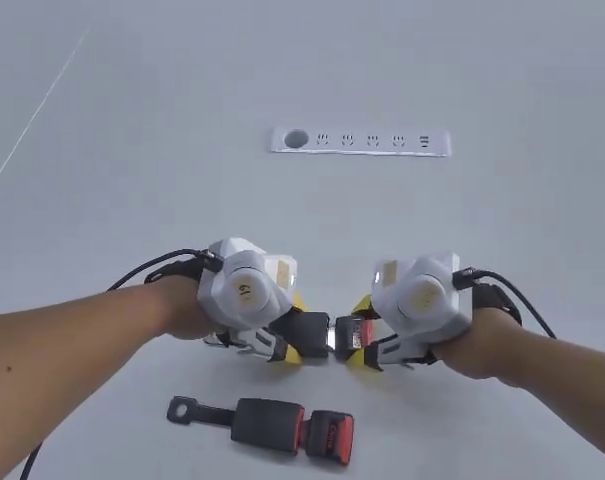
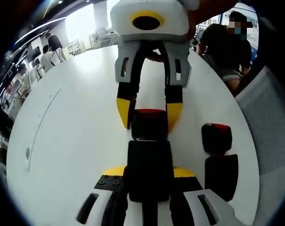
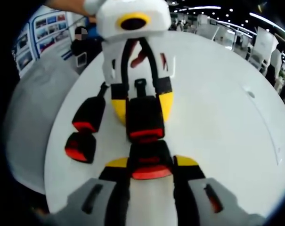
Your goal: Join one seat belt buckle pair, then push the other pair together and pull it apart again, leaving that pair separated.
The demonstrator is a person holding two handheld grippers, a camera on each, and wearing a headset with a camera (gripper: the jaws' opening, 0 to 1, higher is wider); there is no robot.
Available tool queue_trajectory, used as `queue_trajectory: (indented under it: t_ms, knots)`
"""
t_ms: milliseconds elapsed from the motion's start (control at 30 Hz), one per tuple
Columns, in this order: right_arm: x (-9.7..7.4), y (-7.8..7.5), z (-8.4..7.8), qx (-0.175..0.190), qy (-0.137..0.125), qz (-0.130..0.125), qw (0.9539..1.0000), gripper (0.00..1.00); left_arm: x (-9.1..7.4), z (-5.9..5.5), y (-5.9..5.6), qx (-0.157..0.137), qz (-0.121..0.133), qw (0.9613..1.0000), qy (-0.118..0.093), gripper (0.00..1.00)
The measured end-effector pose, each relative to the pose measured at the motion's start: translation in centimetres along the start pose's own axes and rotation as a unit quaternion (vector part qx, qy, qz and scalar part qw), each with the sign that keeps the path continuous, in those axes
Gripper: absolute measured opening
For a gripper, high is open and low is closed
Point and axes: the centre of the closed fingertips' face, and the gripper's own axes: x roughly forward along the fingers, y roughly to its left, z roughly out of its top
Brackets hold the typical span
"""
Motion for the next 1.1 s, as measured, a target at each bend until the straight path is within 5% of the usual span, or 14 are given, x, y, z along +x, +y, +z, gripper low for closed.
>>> queue_trajectory:
  t_ms: [1100]
  knots:
    - [-1.0, 0.1, -1.4, 0.004, 0.008, -0.008, 0.9999, 0.34, 0.1, 0.0, -0.2, 0.026, -0.017, 0.9993, 0.021, 0.36]
